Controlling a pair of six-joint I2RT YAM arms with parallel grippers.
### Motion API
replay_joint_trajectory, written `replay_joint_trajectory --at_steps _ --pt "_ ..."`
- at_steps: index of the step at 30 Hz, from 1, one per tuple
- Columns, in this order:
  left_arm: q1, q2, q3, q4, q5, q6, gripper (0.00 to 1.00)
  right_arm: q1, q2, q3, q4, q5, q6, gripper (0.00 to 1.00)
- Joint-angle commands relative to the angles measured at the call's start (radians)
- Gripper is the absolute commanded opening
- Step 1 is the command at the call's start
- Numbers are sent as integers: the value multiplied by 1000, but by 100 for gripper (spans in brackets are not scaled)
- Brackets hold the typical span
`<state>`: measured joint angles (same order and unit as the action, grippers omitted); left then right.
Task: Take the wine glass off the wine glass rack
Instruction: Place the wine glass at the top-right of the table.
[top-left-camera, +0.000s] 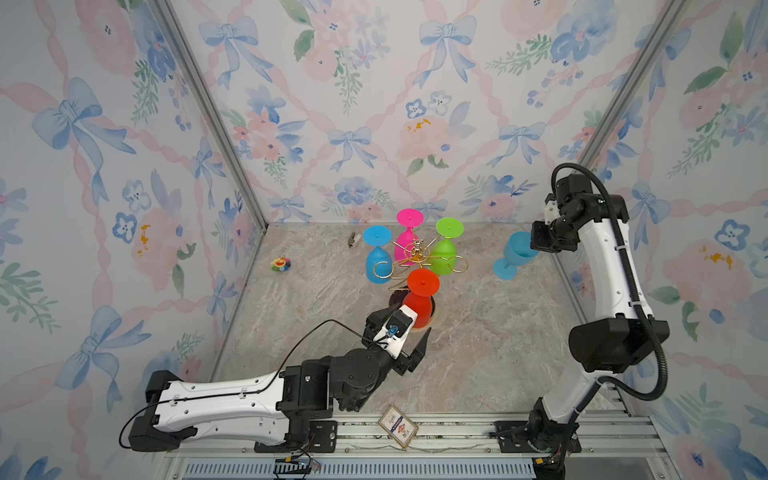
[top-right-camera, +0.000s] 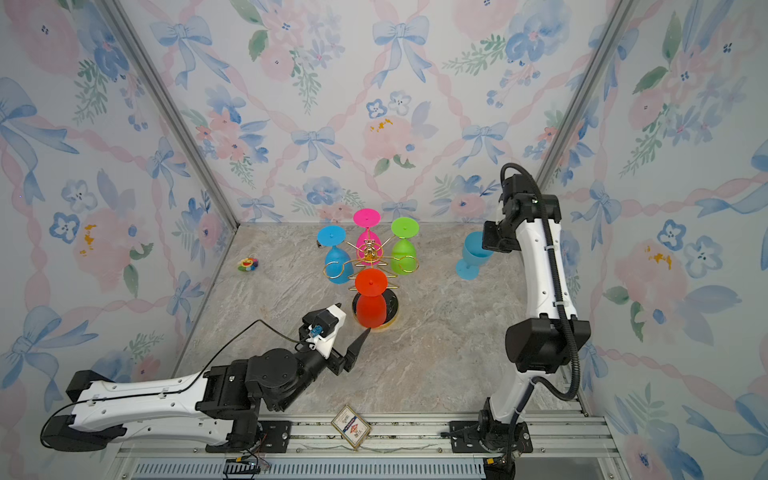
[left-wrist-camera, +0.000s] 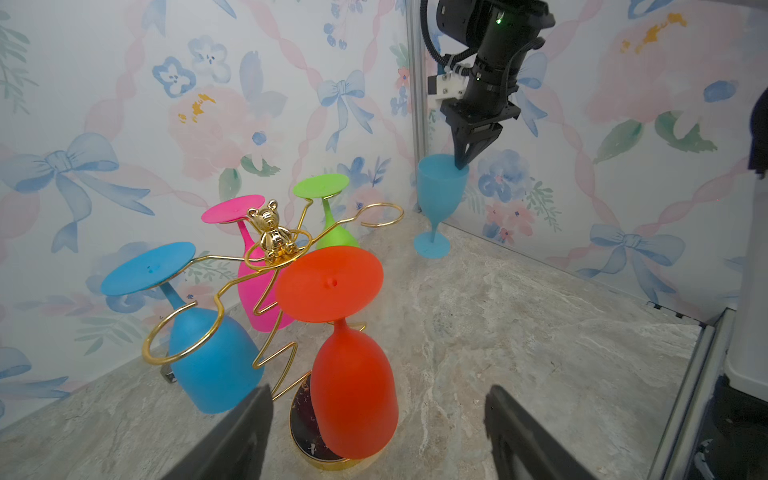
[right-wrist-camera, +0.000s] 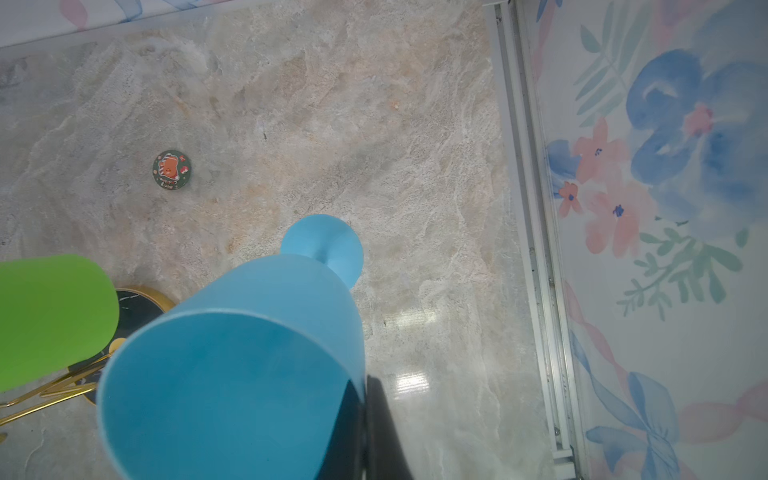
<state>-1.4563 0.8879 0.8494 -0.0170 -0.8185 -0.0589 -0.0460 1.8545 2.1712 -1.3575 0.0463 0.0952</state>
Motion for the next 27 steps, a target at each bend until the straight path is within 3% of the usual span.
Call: replay_joint_trajectory --at_steps 1,11,27 --pt "6 -25 13 -6 44 -68 82 -10 74 87 -22 7 -11 0" --pt "8 -34 8 -7 31 -78 82 -11 321 317 -85 -36 3 0" --pt "17 5 20 -9 56 -75 82 0 425 337 -63 -25 22 0"
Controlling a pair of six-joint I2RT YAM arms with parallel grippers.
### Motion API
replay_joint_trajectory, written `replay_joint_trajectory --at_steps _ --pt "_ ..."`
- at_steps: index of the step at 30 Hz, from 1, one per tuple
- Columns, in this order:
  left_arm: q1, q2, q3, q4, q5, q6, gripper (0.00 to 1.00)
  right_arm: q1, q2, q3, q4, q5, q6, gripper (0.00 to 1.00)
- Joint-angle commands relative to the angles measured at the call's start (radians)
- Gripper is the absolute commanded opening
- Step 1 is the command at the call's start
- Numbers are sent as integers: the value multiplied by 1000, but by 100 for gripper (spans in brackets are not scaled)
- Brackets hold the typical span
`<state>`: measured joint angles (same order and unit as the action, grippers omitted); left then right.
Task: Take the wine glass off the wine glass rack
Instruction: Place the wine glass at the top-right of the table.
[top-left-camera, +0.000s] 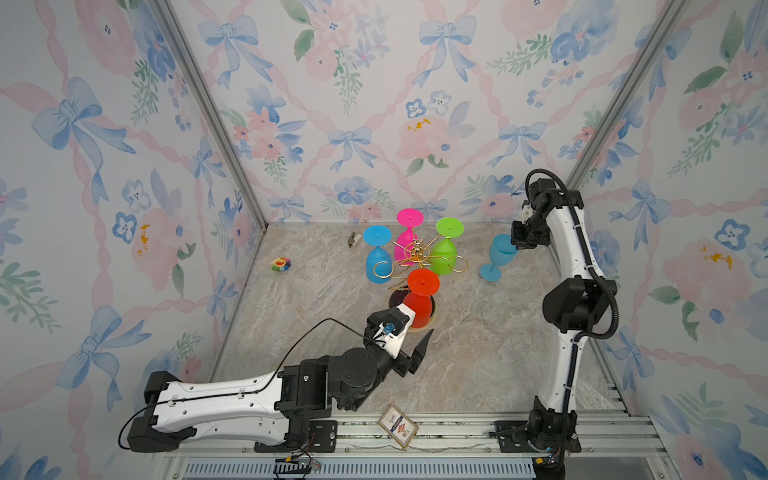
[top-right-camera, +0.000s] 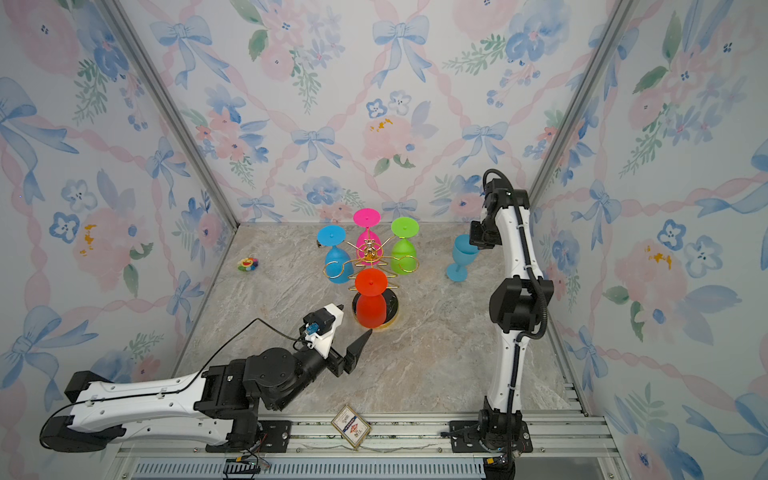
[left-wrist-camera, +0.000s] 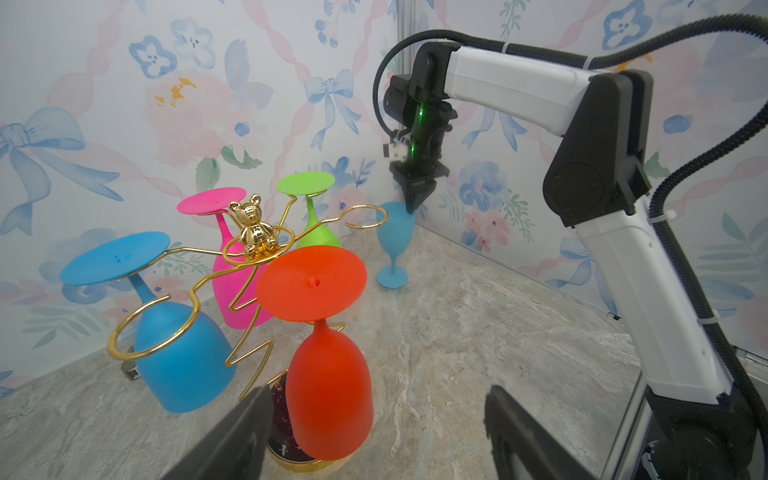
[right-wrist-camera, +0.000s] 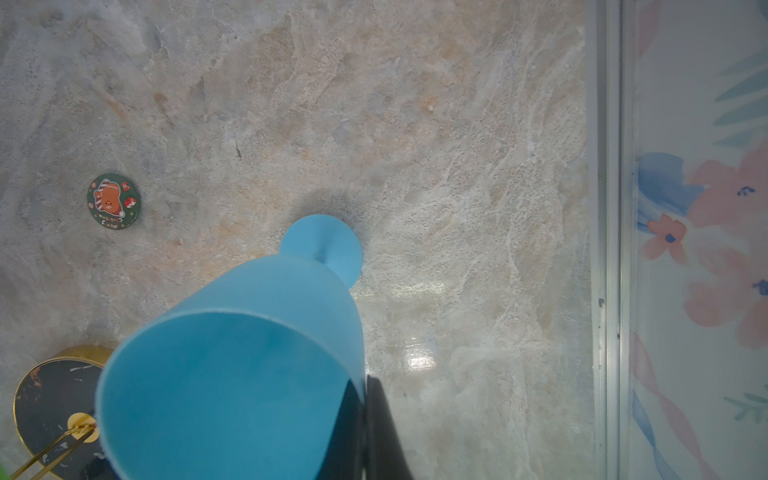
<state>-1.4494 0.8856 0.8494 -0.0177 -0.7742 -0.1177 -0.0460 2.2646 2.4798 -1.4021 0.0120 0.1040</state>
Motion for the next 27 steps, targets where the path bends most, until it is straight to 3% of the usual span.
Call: replay_joint_trajectory --at_steps 1,19,27 --pt "10 9 22 -8 13 -17 82 2 18 27 -20 12 12 0" --pt "17 53 36 -7 36 -18 82 31 44 20 -24 46 9 0" --pt "23 57 39 -8 25 -22 82 43 43 13 -21 49 4 23"
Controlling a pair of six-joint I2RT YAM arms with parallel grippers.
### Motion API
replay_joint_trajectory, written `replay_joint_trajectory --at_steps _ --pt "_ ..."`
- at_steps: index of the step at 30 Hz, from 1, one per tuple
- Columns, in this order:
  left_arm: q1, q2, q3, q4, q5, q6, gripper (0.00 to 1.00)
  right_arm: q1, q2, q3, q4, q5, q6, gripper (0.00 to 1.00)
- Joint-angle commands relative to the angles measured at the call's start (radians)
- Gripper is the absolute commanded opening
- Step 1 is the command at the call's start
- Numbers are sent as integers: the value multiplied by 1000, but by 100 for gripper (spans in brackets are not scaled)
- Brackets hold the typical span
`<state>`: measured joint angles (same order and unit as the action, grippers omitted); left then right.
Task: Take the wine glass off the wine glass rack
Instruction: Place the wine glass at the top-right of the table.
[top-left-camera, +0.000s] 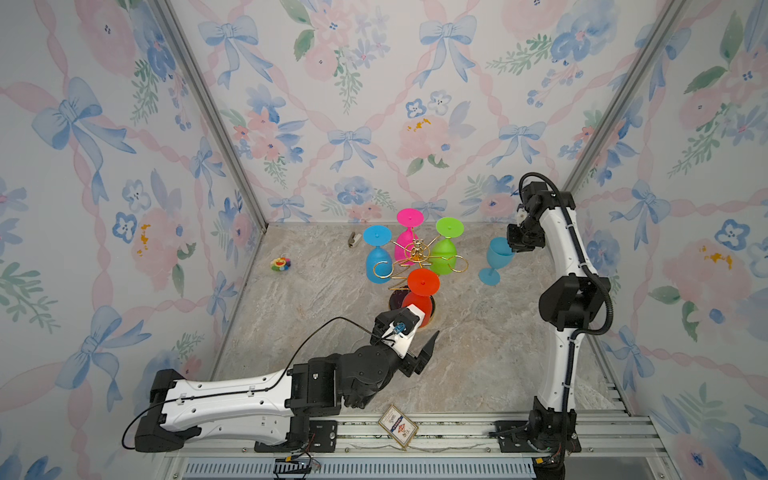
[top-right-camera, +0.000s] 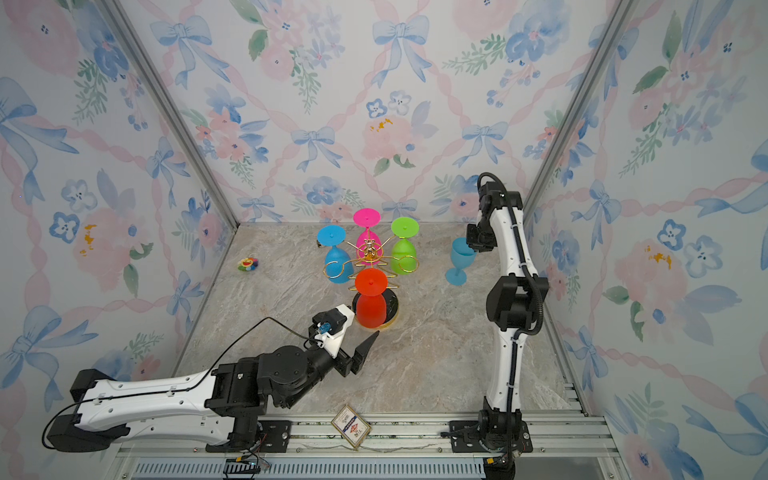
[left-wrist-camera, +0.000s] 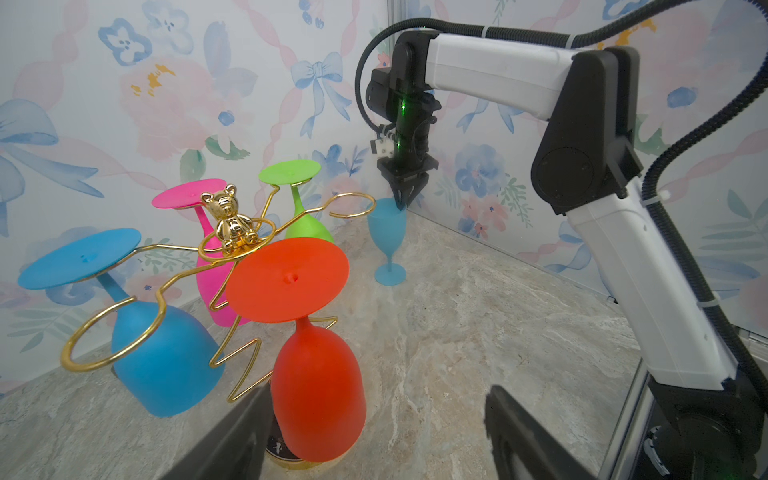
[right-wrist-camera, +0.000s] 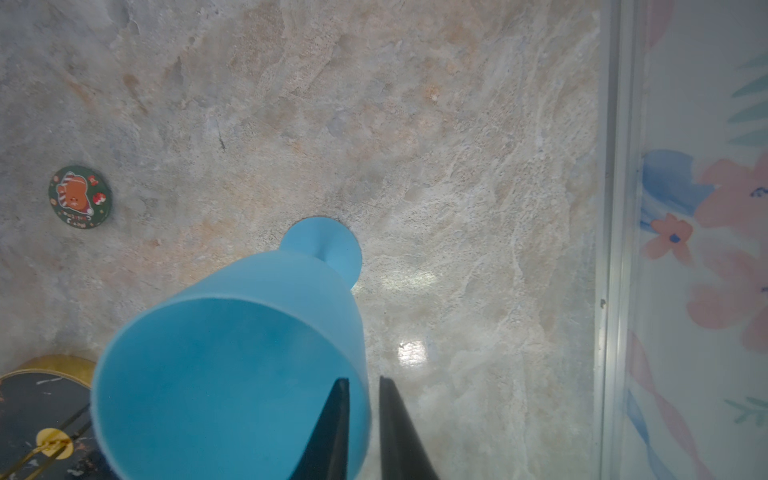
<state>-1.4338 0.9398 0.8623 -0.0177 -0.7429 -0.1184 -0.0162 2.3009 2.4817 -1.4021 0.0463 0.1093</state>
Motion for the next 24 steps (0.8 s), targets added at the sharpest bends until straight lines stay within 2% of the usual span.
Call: replay_joint_trajectory --at_steps 1,6,11,16,19,24 --pt "7 1 25 -8 -13 -23 82 13 6 12 -20 16 -1 25" --pt "13 -15 20 -6 -21 -35 83 16 -10 13 -18 24 1 36" --pt "38 -32 6 -7 -17 -63 83 19 -66 13 -8 64 -2 41" --pt "126 -64 -16 -10 78 -153 83 25 -150 9 1 79 -5 52" --pt "174 -82 -22 -10 133 -190 82 33 -212 -15 12 103 -7 55" --pt "216 -61 -3 -33 188 -214 82 71 -381 -170 80 116 -4 59"
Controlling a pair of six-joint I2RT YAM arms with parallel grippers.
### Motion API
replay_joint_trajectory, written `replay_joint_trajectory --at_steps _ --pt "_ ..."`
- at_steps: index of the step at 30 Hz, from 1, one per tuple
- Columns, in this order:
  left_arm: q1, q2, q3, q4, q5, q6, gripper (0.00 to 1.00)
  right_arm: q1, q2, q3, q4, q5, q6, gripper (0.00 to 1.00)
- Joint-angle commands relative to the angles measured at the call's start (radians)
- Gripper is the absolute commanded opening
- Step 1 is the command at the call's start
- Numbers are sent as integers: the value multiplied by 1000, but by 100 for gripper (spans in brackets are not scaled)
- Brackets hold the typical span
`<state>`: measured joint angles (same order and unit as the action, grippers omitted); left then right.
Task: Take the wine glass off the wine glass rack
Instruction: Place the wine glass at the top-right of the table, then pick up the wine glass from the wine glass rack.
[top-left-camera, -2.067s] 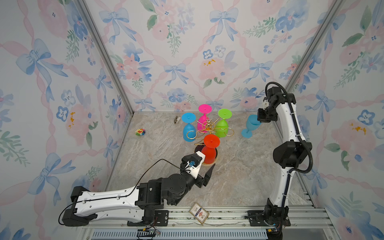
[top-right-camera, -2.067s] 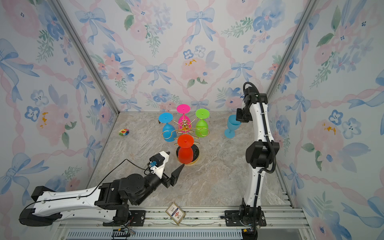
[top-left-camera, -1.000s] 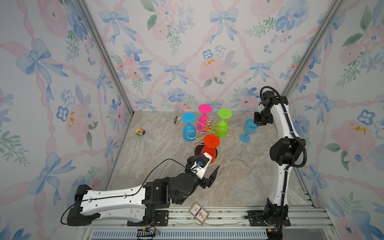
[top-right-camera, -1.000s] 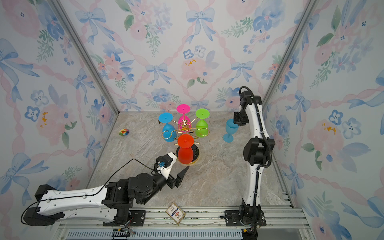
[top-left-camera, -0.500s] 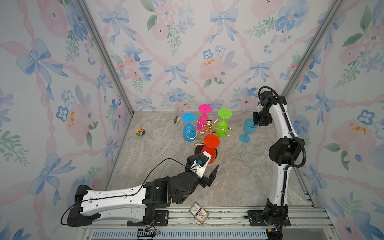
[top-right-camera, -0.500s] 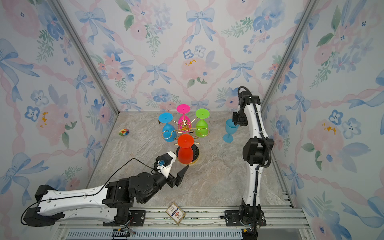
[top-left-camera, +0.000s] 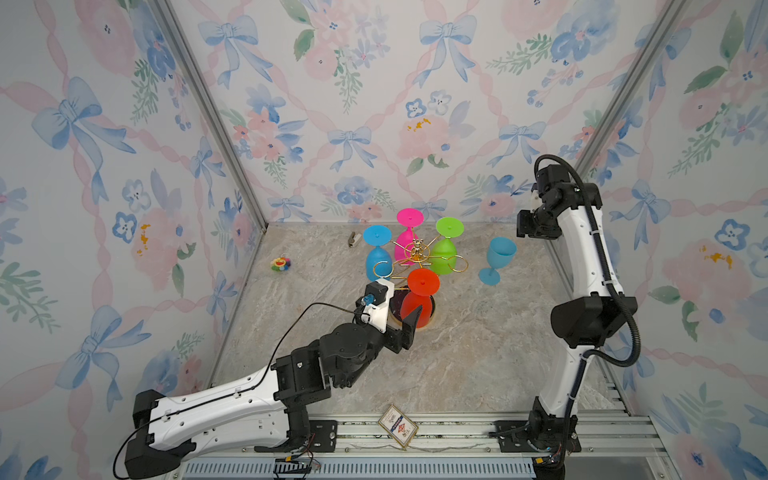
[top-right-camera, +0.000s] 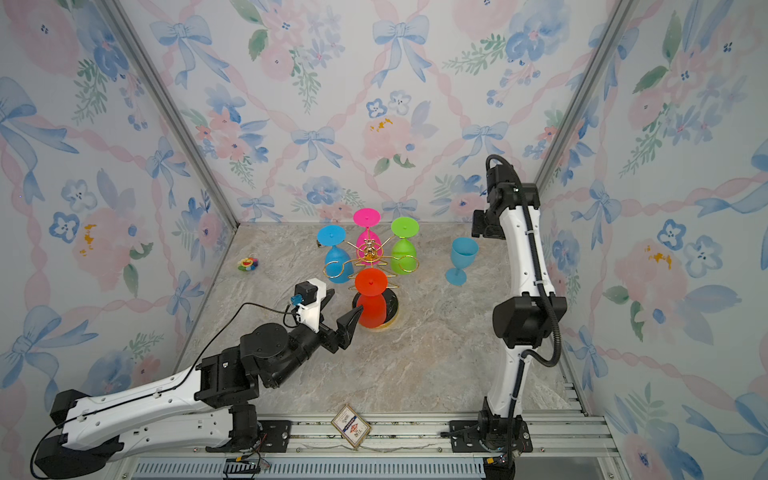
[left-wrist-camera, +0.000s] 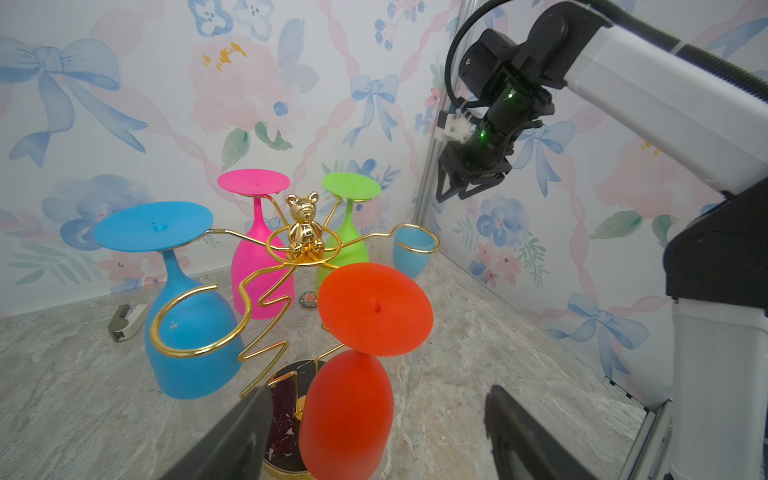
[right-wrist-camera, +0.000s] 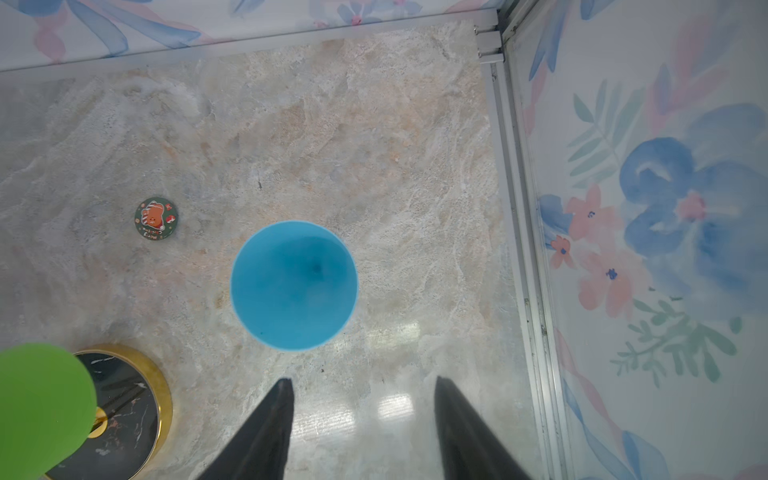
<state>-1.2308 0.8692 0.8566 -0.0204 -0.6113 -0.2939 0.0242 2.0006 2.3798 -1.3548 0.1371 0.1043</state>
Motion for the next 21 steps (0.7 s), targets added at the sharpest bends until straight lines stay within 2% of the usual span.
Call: replay_joint_trajectory --at_steps 1,3,7,10,14,18,21 --pt "19 20 11 -38 61 -40 82 43 -131 -123 58 22 3 61" --pt "48 35 37 -71 85 -64 83 63 -227 -233 115 -12 21 63" --pt "199 11 70 -101 269 -143 82 80 -479 -511 282 -201 92 65" --pt "293 -24 76 -102 370 -164 82 103 -625 -651 370 -316 132 64" --pt "404 -27 70 -101 494 -185 82 194 -708 -735 377 -512 139 62" --pt "477 13 83 -101 598 -216 80 271 -783 -880 538 -741 255 57" --pt "505 29 98 -100 645 -228 80 324 -801 -931 618 -801 305 56"
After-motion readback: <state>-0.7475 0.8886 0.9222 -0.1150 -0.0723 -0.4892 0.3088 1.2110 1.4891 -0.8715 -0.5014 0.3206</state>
